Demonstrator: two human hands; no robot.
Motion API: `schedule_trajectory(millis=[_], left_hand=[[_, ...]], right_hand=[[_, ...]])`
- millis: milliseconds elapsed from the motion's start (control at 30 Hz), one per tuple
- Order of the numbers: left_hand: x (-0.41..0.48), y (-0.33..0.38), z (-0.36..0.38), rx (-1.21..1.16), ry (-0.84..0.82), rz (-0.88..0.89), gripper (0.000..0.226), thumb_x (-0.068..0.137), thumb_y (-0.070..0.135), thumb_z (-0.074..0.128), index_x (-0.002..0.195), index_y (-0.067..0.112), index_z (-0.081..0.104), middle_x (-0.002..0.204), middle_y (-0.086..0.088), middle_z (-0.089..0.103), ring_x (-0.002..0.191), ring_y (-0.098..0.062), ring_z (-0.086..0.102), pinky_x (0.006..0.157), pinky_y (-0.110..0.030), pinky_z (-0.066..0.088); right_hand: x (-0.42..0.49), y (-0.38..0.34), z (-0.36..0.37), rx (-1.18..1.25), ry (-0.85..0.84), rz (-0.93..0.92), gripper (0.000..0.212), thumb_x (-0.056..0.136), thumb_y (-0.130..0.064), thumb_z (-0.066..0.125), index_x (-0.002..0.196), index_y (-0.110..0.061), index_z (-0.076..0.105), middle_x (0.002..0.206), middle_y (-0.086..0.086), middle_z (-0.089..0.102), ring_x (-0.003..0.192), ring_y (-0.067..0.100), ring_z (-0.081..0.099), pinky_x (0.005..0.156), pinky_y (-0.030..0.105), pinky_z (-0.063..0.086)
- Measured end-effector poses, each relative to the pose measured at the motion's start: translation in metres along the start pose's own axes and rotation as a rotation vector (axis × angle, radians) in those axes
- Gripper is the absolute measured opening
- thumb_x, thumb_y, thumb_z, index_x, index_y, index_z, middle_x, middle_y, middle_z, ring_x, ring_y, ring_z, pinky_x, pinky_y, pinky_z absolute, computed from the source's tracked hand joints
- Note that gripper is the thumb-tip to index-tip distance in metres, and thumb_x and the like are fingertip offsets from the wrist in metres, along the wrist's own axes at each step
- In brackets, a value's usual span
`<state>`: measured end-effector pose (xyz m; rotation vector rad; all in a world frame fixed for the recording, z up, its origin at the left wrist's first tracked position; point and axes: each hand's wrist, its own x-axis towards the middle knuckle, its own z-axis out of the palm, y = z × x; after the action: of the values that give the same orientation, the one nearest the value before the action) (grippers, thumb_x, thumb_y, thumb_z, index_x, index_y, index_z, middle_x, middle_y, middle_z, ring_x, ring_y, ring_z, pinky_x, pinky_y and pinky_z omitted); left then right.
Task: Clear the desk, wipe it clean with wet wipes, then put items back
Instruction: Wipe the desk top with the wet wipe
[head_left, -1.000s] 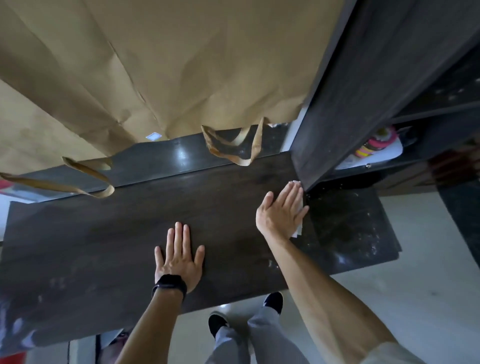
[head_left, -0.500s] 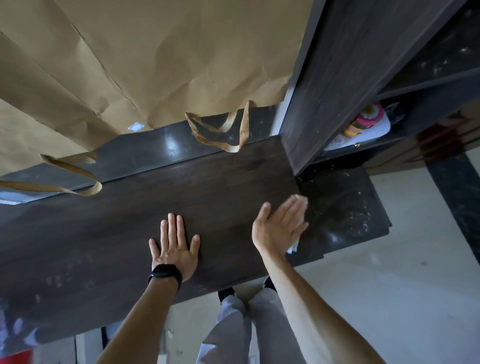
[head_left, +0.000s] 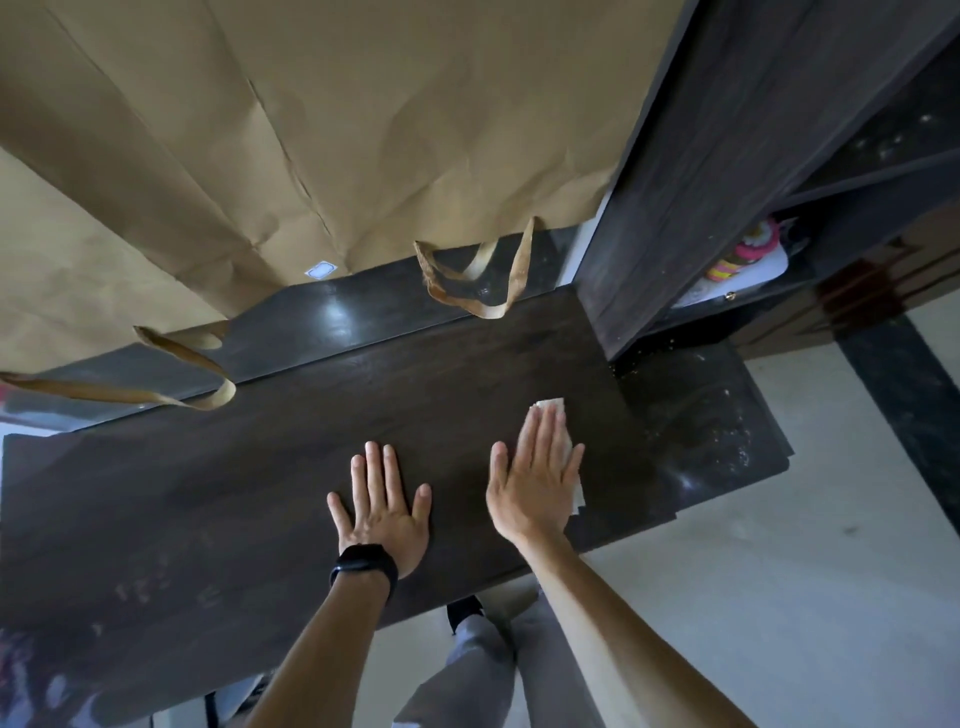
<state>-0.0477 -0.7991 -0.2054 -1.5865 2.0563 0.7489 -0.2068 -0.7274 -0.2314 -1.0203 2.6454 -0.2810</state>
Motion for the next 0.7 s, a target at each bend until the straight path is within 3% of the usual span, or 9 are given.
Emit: schedule_trajectory(millis=[100,200,300,400,467,567,700], left_hand=[[-0.001,-0.001,0.0,-0.023,-0.008,0.004,0.067,0.1,0.057,0.008,0.144,0.027,-0.033,0.149,0.008,-0.044,0.142,-0.013,-0.034,0.119,-0.053,-0.015],[-0.001,-0.003,0.0,-0.023,0.0,0.017,0.067,0.1,0.057,0.009,0.143,0.028,-0.033,0.148,0.008,-0.045,0.141,-0.012,-0.035,0.119,-0.054,-0.015],[-0.001,-0.004,0.0,-0.029,-0.007,0.027,0.066,0.1,0.057,0.008,0.143,0.028,-0.033,0.147,0.008,-0.045,0.142,-0.014,-0.034,0.119,-0.055,-0.014],[-0.001,-0.004,0.002,-0.029,0.009,0.037,0.067,0.1,0.057,0.006,0.144,0.027,-0.033,0.149,0.007,-0.045,0.144,-0.016,-0.033,0.119,-0.055,-0.013],[-0.001,-0.005,0.002,-0.028,0.01,0.04,0.067,0.1,0.057,0.006,0.144,0.027,-0.033,0.149,0.007,-0.044,0.144,-0.016,-0.032,0.118,-0.055,-0.014],[0.0,-0.005,0.004,-0.022,0.018,0.039,0.067,0.1,0.058,0.007,0.144,0.028,-0.033,0.15,0.007,-0.044,0.145,-0.016,-0.032,0.118,-0.055,-0.014],[-0.001,-0.004,0.004,-0.018,0.023,0.035,0.067,0.1,0.058,0.008,0.146,0.028,-0.031,0.151,0.008,-0.042,0.145,-0.015,-0.031,0.119,-0.054,-0.013]], right_hand=[[-0.043,-0.031,0.017,-0.049,-0.071,-0.341,0.065,0.104,-0.047,0.018,0.158,-0.012,0.006,0.167,0.005,-0.001,0.154,0.018,-0.006,0.123,0.05,0.008],[-0.075,-0.008,0.013,-0.081,-0.112,-0.505,0.062,0.106,-0.045,0.022,0.159,-0.015,0.011,0.167,0.002,0.003,0.154,0.016,0.0,0.119,0.048,0.011],[-0.083,0.051,0.001,-0.148,-0.108,-0.447,0.061,0.105,-0.045,0.017,0.159,-0.02,0.004,0.167,-0.003,-0.005,0.153,0.013,-0.002,0.119,0.049,0.012],[-0.066,0.087,-0.012,-0.167,-0.031,-0.087,0.064,0.103,-0.047,0.013,0.159,-0.018,0.005,0.167,0.0,-0.003,0.154,0.017,0.002,0.12,0.053,0.019],[-0.059,0.072,-0.01,-0.114,-0.019,0.018,0.066,0.102,-0.049,0.01,0.159,-0.016,0.004,0.167,0.003,-0.005,0.154,0.019,-0.001,0.121,0.054,0.016],[-0.07,0.024,0.006,-0.088,-0.063,-0.16,0.066,0.102,-0.052,0.006,0.158,-0.018,0.002,0.167,0.002,-0.009,0.153,0.018,-0.007,0.122,0.051,0.004],[-0.083,0.021,0.006,-0.107,-0.148,-0.503,0.061,0.105,-0.047,0.012,0.159,-0.018,0.009,0.167,-0.002,-0.002,0.153,0.013,-0.004,0.12,0.05,0.009]])
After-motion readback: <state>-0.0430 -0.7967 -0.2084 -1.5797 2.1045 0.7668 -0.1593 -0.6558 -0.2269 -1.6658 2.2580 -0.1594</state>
